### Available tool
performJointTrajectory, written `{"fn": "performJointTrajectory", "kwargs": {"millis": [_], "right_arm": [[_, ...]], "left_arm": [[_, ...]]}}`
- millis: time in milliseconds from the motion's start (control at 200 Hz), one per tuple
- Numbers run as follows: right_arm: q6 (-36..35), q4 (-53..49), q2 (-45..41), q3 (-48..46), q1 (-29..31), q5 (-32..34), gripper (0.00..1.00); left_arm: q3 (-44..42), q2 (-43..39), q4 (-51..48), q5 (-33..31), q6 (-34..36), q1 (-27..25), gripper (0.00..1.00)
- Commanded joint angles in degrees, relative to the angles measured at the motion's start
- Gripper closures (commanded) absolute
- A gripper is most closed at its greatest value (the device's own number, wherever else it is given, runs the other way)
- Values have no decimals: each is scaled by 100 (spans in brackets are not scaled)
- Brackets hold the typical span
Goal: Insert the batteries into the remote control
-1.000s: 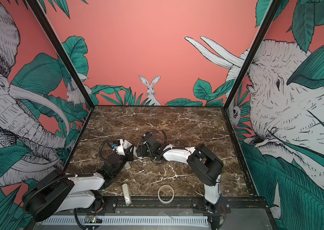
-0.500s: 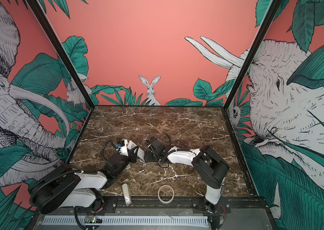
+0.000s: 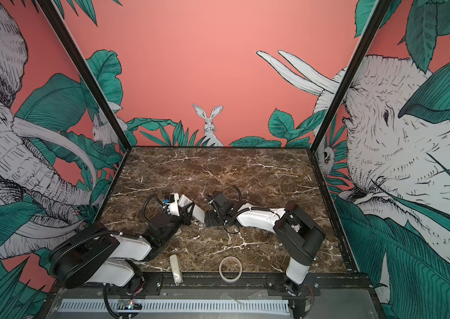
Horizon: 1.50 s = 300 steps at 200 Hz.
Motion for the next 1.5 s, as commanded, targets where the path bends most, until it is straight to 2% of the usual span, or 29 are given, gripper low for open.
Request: {"fn": "performJointTrajectory", "kwargs": {"millis": [0,315,650,875,965,1205,1495], "right_arm": [[-126,-133,-257,-45,-55,112,25],[-173,169,-577,-325,-82,19,26],[-125,878,-405,-292,-82,-331,28],[468,1512,-246,-353,-105,-145,43],[695,1765,-150,-403,-105,-102,45],[1158,2385,-63,-712,-108,139,46],[1344,2793,296,-574,-108,-165,46]], "left_arm": [[-167,256,-891,171,98,-67,100],[-139,539,-570,355,-37,-69,100],[-160,1189,68,489,-311,-69,100],[-216,1460,298,512,-421,-64,100],[-212,1477,279,501,-424,-66,100],[-218,1651,394,485,-448,-61,100],[-224,1790,524,481,-459,-68,100]]}}
